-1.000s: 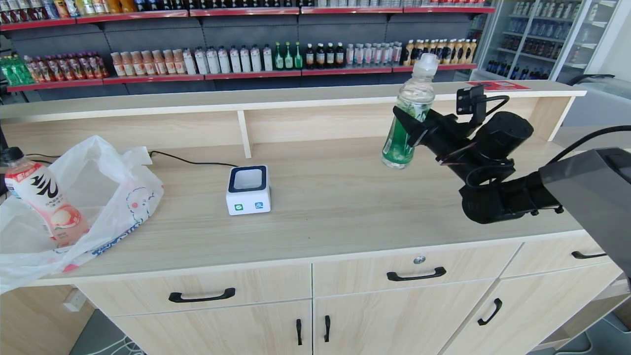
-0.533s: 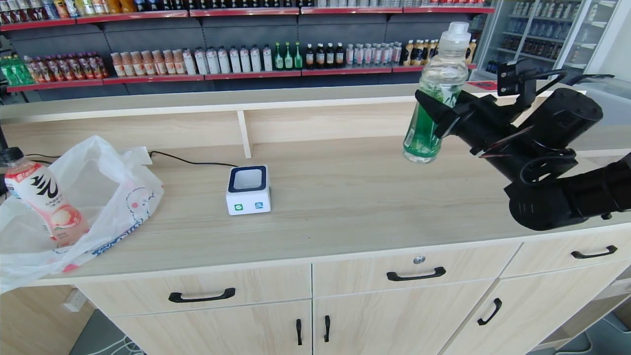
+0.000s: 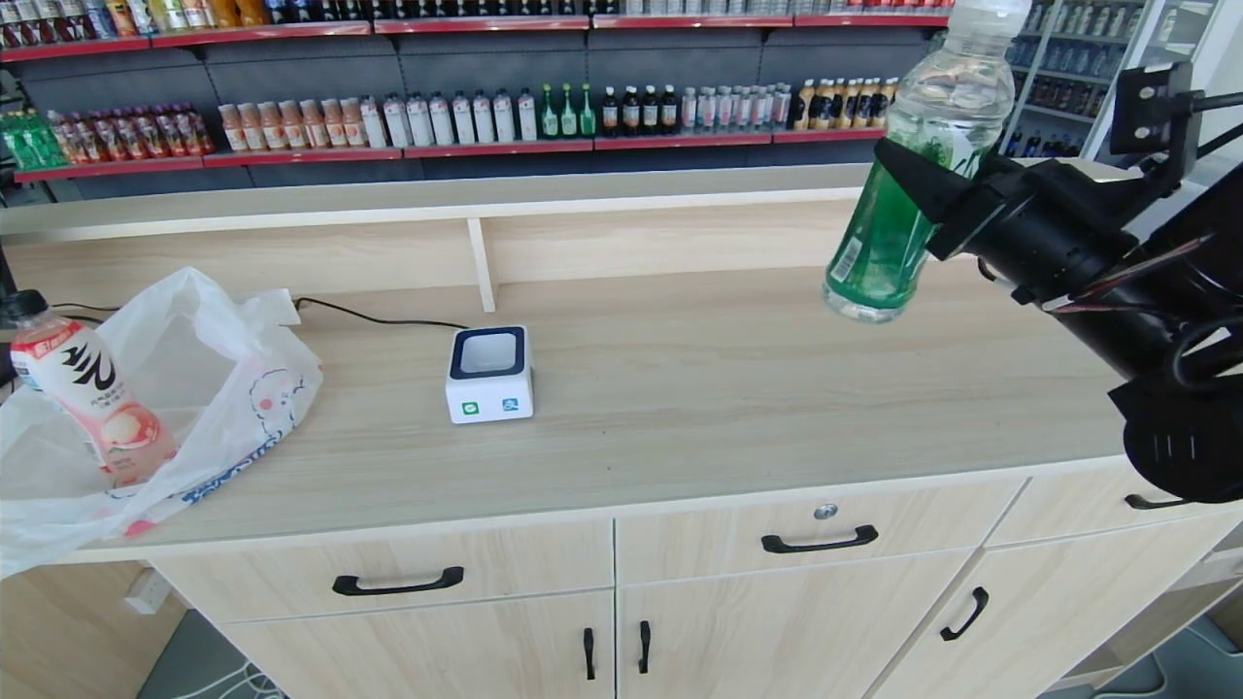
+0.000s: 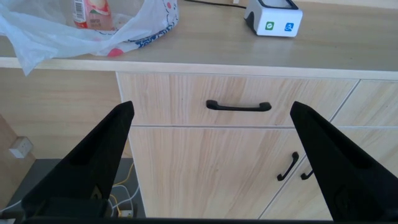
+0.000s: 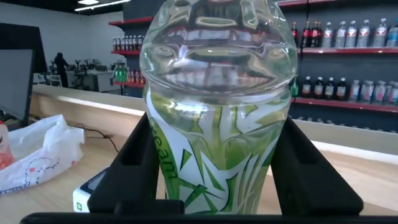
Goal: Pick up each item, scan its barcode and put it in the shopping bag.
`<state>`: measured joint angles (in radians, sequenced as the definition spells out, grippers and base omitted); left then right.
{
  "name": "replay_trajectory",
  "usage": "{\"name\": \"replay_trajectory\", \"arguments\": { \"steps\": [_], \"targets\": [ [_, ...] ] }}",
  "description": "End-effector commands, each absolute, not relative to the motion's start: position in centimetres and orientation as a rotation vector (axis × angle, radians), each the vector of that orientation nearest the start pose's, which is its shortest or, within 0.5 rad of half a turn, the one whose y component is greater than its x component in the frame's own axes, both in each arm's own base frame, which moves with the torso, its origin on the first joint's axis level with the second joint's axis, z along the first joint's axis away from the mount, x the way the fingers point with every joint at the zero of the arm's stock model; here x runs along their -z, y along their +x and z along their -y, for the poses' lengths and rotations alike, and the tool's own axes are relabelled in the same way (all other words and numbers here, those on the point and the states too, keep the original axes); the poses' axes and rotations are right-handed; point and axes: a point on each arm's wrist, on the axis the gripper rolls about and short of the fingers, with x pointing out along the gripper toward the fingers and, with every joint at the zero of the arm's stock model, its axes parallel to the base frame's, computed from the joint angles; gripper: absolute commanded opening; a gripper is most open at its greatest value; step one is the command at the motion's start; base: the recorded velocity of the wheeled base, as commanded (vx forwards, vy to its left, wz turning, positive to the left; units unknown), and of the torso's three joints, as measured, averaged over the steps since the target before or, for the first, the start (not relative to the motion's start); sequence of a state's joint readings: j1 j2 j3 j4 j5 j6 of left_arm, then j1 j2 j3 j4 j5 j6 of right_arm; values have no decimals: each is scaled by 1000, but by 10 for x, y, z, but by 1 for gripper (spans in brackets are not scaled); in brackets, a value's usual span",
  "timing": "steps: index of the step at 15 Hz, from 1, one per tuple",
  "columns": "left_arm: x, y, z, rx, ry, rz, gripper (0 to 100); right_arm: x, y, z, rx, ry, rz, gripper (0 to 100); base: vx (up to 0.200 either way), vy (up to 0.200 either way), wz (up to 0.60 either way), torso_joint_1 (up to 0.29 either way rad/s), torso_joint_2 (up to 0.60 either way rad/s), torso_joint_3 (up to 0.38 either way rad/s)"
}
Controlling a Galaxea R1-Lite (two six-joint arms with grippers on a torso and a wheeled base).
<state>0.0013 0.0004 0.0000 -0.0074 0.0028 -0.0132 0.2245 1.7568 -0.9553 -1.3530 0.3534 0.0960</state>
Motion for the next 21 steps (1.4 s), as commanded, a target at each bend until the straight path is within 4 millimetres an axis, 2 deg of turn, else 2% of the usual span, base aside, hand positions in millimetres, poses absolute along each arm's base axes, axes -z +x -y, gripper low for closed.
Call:
{"name": "replay_trajectory", "arguments": {
  "steps": [1, 3, 5, 9, 11, 13, 18, 21],
  "targets": [
    [-76, -23, 0, -5, -14, 6, 100, -277, 296, -81, -615, 84, 547, 0, 0, 0, 0, 0, 0, 0],
    [-76, -23, 0, -5, -14, 8, 100, -265, 289, -83, -650, 155, 548, 0, 0, 0, 0, 0, 0, 0],
    [-76, -23, 0, -5, -14, 8, 100, -242, 278, -88, -701, 234, 480, 0, 0, 0, 0, 0, 0, 0],
    [-76, -23, 0, -5, -14, 6, 100, -241, 249, -114, -824, 281, 447, 0, 0, 0, 0, 0, 0, 0],
    [-76, -23, 0, -5, -14, 8, 100, -232, 231, -126, -888, 295, 399, 0, 0, 0, 0, 0, 0, 0],
    [-76, -23, 0, -5, -14, 6, 100, -222, 216, -128, -919, 305, 346, 0, 0, 0, 0, 0, 0, 0],
    [-76, -23, 0, -5, -14, 6, 100, -211, 209, -124, -925, 363, 265, 0, 0, 0, 0, 0, 0, 0],
    [-76, -23, 0, -5, -14, 6, 100, -212, 211, -125, -945, 479, 214, 0, 0, 0, 0, 0, 0, 0]
  ]
}}
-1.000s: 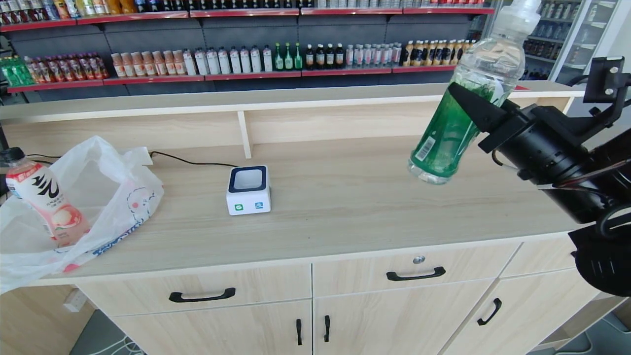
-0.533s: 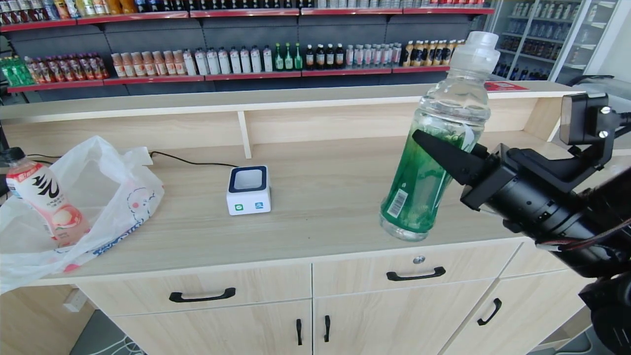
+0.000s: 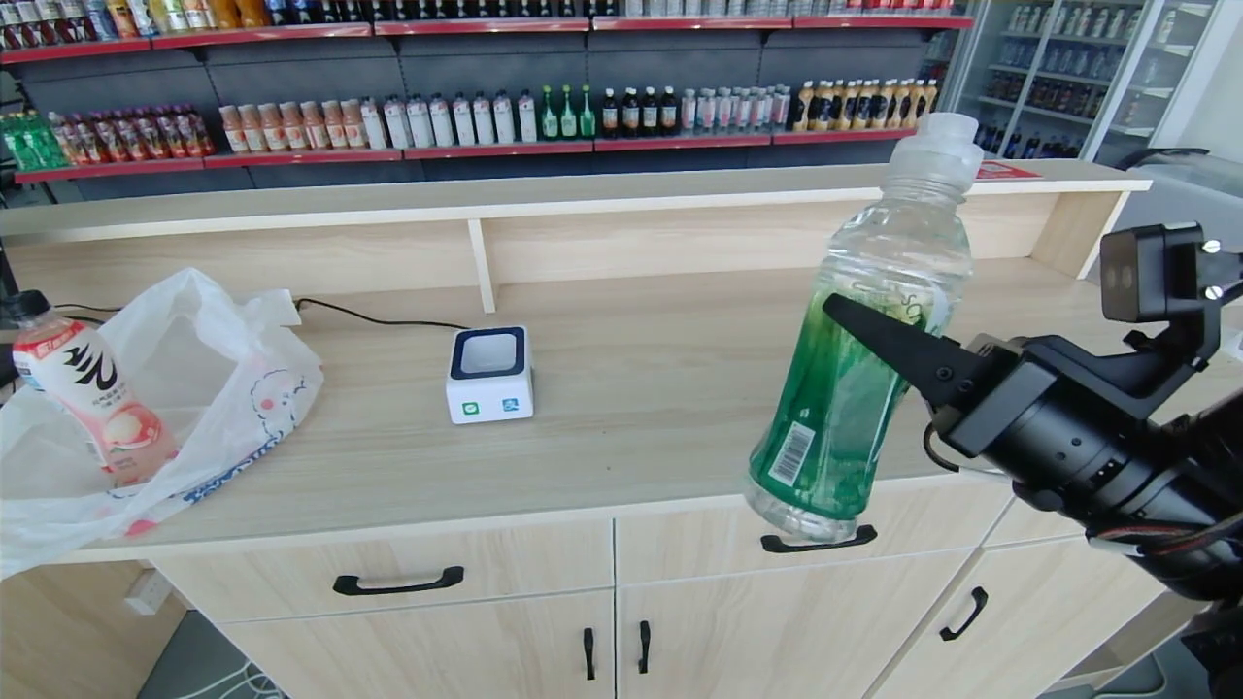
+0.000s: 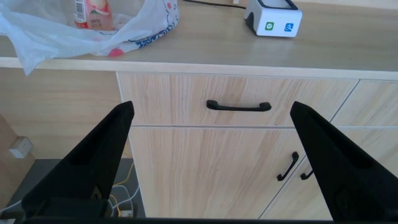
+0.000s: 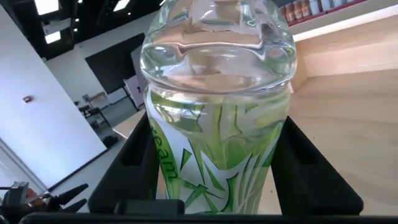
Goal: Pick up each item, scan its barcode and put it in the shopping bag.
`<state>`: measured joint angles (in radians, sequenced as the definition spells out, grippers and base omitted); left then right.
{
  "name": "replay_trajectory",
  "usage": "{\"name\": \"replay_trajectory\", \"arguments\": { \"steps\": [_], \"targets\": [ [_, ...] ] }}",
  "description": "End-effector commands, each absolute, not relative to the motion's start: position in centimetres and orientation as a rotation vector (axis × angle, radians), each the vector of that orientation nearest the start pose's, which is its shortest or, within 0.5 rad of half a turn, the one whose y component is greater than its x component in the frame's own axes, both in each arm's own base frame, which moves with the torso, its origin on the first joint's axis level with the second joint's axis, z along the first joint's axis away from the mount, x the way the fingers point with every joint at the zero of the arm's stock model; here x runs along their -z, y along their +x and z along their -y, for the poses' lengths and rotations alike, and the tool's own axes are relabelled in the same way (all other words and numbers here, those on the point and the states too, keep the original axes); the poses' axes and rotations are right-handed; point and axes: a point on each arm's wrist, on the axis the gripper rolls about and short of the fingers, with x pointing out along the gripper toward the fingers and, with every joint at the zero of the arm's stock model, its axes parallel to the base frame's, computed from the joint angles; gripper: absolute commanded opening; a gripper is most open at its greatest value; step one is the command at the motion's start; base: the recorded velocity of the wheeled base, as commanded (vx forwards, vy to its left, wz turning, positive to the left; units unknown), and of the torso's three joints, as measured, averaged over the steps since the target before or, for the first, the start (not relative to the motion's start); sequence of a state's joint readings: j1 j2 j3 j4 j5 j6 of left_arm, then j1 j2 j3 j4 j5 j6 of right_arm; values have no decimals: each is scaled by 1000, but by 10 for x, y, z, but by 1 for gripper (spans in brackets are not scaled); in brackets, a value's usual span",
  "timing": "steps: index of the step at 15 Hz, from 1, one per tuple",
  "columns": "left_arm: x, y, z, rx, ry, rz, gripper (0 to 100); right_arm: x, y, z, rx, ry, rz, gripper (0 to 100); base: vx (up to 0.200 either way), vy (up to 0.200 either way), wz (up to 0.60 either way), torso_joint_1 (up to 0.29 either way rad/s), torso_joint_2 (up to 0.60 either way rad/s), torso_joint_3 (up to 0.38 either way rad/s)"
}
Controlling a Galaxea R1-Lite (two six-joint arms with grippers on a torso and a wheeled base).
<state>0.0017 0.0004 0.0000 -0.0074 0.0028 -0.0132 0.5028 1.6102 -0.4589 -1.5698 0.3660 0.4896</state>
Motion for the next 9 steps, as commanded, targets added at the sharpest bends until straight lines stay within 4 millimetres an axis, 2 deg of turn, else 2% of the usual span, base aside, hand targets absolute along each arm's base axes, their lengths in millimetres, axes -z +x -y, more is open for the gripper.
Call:
{"name": "replay_trajectory", "arguments": {
  "steps": [1, 3, 7, 9],
  "targets": [
    [-76, -23, 0, -5, -14, 6, 100, -212, 210, -125, -950, 503, 200, 0, 0, 0, 0, 0, 0, 0],
    [-76, -23, 0, -5, -14, 6, 100, -213, 208, -130, -981, 563, 170, 0, 0, 0, 0, 0, 0, 0],
    [-76, -23, 0, -5, -14, 6, 100, -221, 188, -163, -1148, 636, 134, 0, 0, 0, 0, 0, 0, 0],
    [-76, -23, 0, -5, -14, 8, 100, -222, 179, -173, -1205, 674, 101, 0, 0, 0, 0, 0, 0, 0]
  ]
}}
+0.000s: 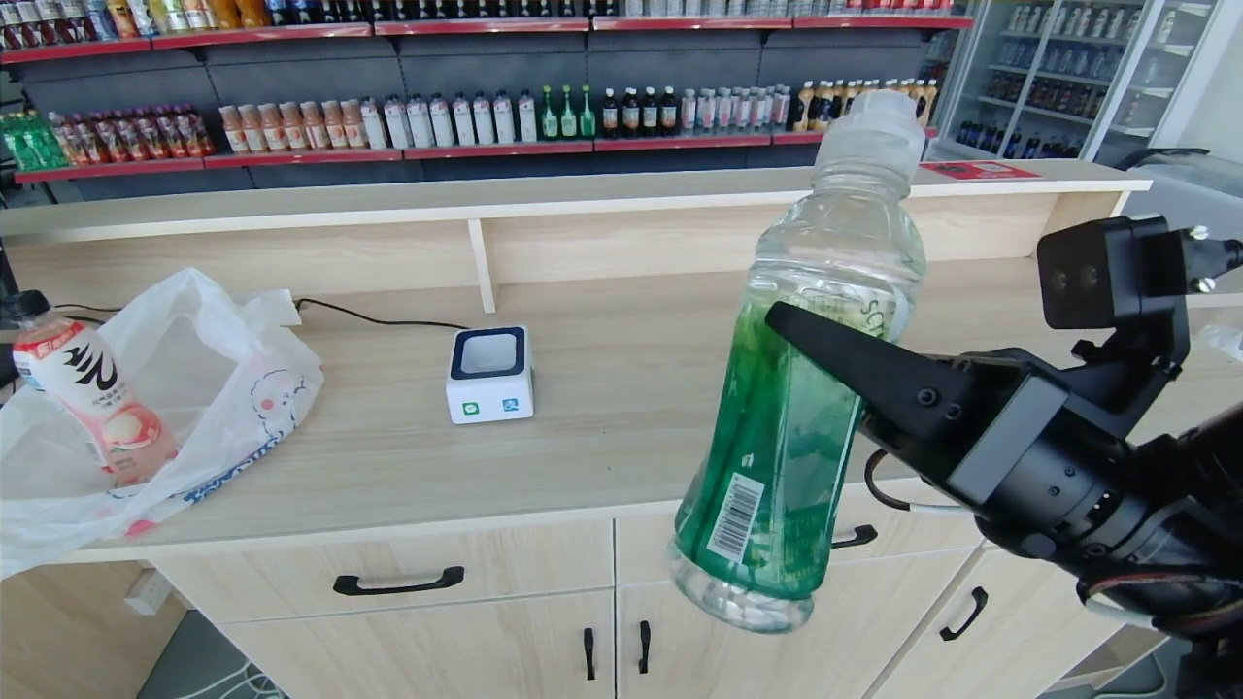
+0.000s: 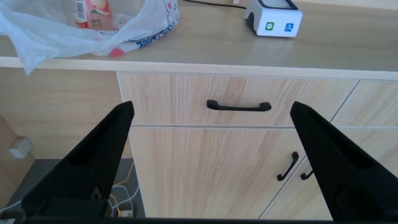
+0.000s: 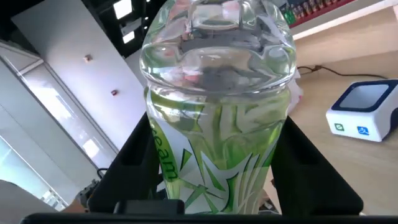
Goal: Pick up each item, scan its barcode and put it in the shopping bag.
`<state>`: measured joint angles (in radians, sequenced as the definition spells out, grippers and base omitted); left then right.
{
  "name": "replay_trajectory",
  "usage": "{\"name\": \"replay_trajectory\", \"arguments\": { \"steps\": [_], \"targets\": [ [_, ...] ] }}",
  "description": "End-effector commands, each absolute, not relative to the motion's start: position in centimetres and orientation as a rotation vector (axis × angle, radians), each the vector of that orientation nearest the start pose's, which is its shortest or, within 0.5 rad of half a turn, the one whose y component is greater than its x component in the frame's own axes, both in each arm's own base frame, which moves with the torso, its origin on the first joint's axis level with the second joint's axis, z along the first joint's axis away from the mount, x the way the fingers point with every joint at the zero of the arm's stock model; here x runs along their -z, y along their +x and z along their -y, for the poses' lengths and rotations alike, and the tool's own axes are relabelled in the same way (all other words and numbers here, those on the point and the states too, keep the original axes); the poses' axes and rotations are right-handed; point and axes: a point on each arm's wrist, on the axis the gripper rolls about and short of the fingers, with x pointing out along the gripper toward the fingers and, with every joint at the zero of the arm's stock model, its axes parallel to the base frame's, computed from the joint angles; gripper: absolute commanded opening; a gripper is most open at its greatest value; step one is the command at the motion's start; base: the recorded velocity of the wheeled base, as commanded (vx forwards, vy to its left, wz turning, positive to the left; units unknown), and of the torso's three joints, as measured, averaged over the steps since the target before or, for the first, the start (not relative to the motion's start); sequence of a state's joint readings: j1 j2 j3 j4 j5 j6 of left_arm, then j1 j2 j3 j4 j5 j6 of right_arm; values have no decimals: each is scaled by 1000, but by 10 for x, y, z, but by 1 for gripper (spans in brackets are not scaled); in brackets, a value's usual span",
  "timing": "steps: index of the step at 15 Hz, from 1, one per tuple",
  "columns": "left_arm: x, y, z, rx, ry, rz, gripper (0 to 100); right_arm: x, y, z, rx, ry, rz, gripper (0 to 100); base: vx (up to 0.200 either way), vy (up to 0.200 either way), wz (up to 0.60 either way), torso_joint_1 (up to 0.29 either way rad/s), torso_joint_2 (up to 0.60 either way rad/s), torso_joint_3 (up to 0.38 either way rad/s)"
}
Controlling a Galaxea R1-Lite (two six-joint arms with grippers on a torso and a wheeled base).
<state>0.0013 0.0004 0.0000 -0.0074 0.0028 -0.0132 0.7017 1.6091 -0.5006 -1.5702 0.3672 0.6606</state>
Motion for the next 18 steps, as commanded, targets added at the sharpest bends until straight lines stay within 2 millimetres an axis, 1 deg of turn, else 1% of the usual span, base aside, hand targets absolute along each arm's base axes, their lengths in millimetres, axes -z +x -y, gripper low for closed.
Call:
{"name": "replay_trajectory", "arguments": {
  "steps": [1, 2, 3, 5, 7, 18],
  "targets": [
    [-76, -23, 0, -5, -14, 6, 100, -223, 176, -175, -1221, 696, 88, 0, 0, 0, 0, 0, 0, 0],
    [-76, -23, 0, -5, -14, 6, 100, -223, 174, -175, -1230, 720, 70, 0, 0, 0, 0, 0, 0, 0],
    [-76, -23, 0, -5, -14, 6, 100, -229, 169, -174, -1254, 769, 55, 0, 0, 0, 0, 0, 0, 0],
    [-76, -23, 0, -5, -14, 6, 100, -244, 151, -168, -1321, 883, 33, 0, 0, 0, 0, 0, 0, 0],
    [-76, -23, 0, -5, -14, 8, 100, -242, 147, -165, -1327, 909, 6, 0, 0, 0, 0, 0, 0, 0],
    [-76, -23, 0, -5, -14, 6, 100, -244, 146, -167, -1357, 1070, -121, 0, 0, 0, 0, 0, 0, 0]
  ]
}}
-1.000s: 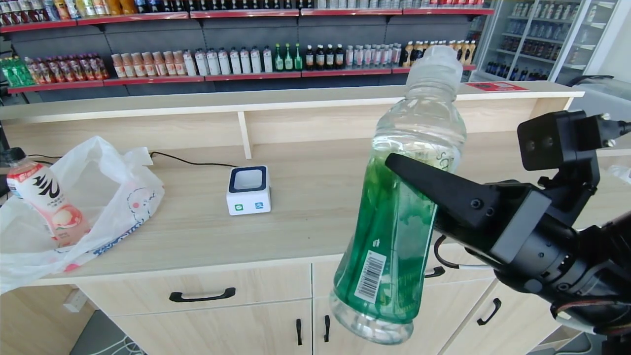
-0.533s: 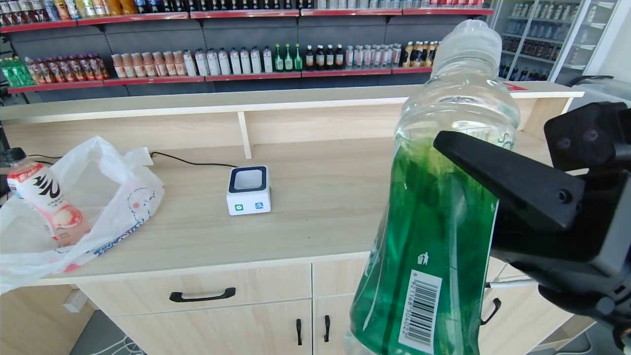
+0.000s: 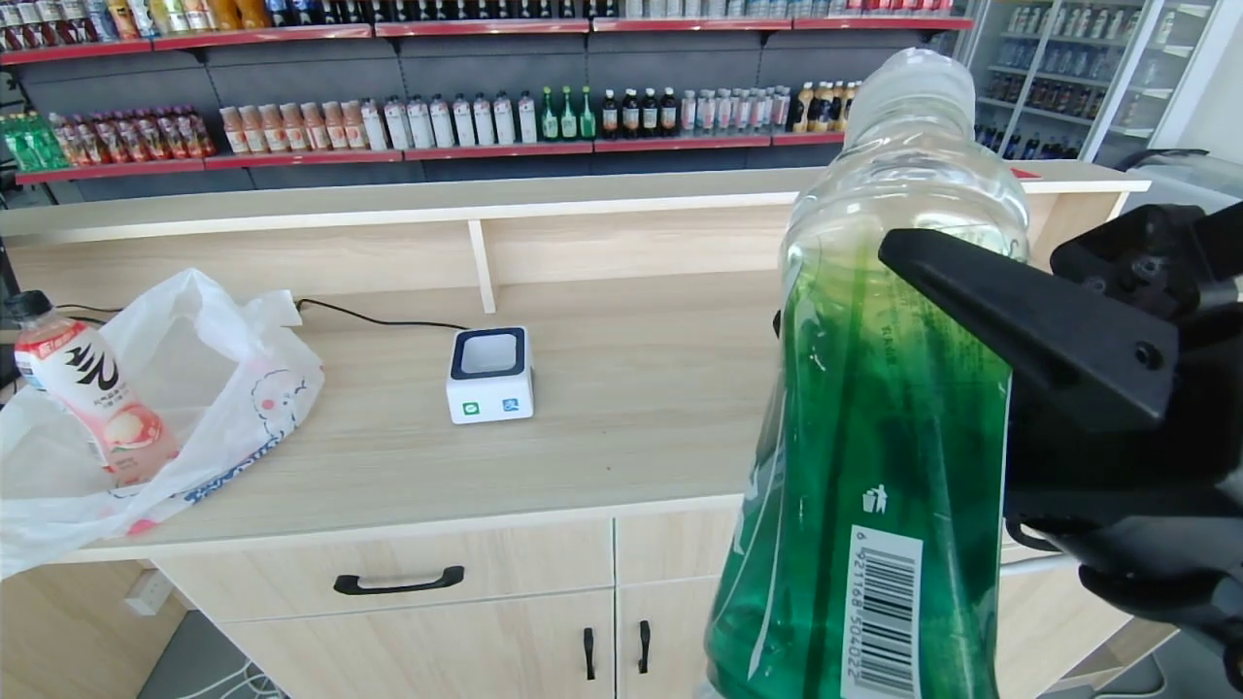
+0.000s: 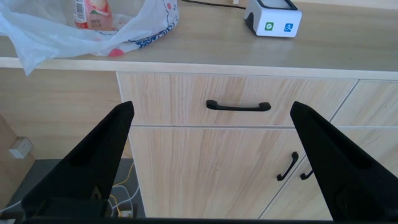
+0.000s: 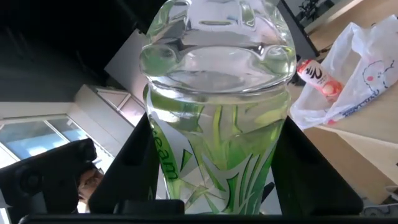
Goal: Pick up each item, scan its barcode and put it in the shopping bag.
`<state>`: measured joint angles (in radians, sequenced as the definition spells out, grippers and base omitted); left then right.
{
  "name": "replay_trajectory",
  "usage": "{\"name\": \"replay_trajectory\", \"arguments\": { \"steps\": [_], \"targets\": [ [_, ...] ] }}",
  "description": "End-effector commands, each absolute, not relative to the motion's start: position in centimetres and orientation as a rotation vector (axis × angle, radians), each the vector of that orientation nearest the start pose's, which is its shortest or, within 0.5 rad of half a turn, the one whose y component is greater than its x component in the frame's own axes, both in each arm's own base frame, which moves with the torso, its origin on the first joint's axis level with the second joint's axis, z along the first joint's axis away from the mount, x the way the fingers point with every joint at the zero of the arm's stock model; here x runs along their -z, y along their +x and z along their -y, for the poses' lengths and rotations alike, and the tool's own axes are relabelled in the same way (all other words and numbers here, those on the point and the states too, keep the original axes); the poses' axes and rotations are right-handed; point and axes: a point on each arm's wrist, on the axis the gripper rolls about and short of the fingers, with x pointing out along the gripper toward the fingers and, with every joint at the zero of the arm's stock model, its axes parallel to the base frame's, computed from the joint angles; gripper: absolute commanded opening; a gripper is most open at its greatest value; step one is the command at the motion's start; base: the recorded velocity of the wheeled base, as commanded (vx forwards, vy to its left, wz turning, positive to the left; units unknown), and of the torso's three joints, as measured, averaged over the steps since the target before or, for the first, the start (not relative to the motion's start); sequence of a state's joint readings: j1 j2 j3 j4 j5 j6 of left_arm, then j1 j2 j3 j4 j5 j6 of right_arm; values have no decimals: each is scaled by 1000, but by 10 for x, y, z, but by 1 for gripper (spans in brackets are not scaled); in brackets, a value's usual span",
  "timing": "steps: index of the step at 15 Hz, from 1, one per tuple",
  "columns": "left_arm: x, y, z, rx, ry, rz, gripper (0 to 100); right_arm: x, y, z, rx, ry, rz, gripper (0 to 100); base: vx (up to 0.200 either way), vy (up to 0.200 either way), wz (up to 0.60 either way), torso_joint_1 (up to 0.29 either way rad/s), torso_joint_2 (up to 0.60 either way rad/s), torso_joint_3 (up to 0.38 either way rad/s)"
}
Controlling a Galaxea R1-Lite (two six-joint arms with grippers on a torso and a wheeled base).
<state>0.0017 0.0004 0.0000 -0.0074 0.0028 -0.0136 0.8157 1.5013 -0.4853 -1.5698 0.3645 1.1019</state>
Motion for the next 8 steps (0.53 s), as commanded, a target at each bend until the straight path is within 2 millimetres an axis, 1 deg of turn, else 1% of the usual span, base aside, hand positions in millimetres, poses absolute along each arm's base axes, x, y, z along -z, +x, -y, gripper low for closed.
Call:
{"name": "replay_trajectory", "arguments": {
  "steps": [1, 8],
  "targets": [
    [-76, -23, 0, -5, -14, 8, 100, -244, 145, -167, -1357, 1070, -120, 0, 0, 0, 0, 0, 0, 0],
    [-76, -23, 0, -5, -14, 8, 100, -248, 142, -163, -1367, 1076, -104, 0, 0, 0, 0, 0, 0, 0]
  ]
}}
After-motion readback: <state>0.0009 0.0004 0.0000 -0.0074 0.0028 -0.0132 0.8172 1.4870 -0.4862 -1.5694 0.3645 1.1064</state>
